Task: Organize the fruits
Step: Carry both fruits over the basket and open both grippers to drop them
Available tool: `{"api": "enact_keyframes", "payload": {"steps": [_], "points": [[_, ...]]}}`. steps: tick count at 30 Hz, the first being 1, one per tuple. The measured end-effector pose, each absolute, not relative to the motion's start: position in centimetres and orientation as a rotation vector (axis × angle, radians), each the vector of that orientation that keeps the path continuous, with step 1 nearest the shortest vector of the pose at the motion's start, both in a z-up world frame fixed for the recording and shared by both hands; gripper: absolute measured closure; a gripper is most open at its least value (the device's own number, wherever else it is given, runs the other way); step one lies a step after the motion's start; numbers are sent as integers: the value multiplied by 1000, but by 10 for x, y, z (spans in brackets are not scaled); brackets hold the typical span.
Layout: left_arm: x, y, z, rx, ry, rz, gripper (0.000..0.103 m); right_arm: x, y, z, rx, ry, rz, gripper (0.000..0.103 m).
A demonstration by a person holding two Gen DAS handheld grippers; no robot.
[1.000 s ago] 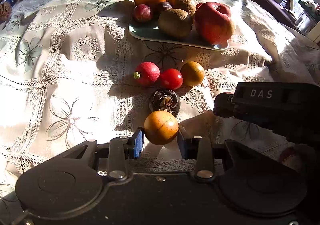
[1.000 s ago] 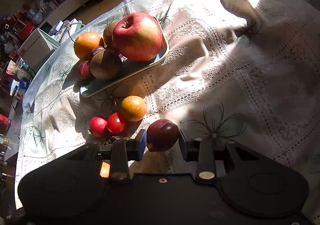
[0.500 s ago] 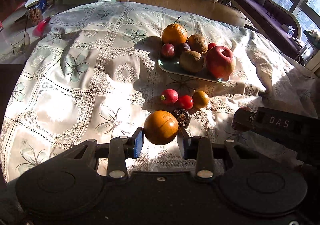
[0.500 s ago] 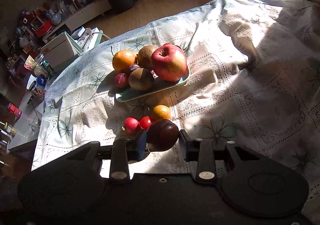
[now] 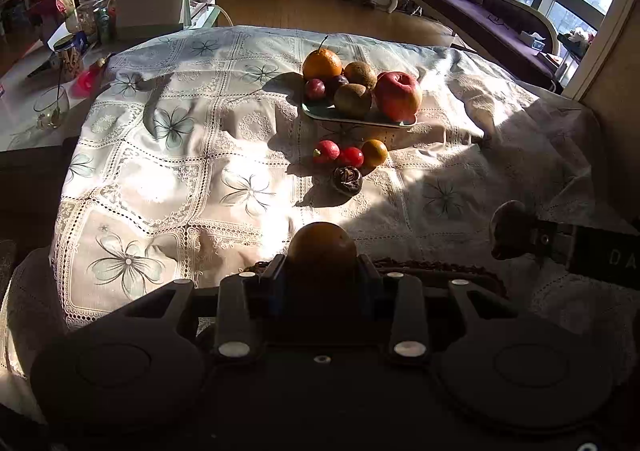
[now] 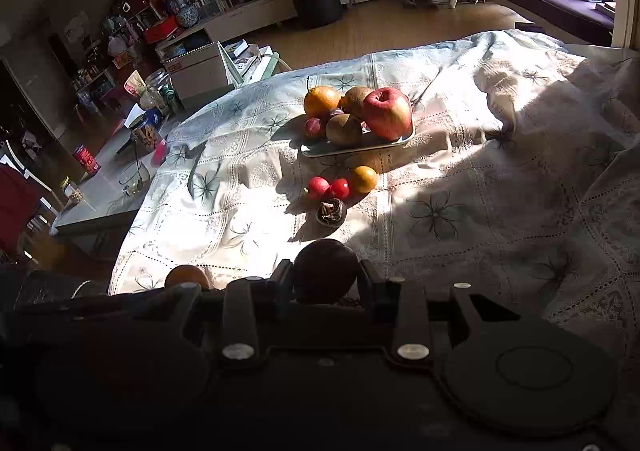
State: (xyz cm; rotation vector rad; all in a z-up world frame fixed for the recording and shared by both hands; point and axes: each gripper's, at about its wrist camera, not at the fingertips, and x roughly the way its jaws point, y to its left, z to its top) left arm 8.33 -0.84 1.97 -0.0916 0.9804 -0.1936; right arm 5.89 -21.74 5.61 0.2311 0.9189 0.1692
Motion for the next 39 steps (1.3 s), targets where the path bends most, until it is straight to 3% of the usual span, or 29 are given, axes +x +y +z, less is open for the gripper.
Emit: {"api": "enact_keyframes", "payload": {"steps": [16, 39], "points": [[34, -28, -34, -7, 1154, -250, 58, 10, -211, -5, 139, 1131, 207, 67], [31, -19, -36, -63, 1206, -257, 60, 12, -202, -18, 127, 1190, 241, 65]]}}
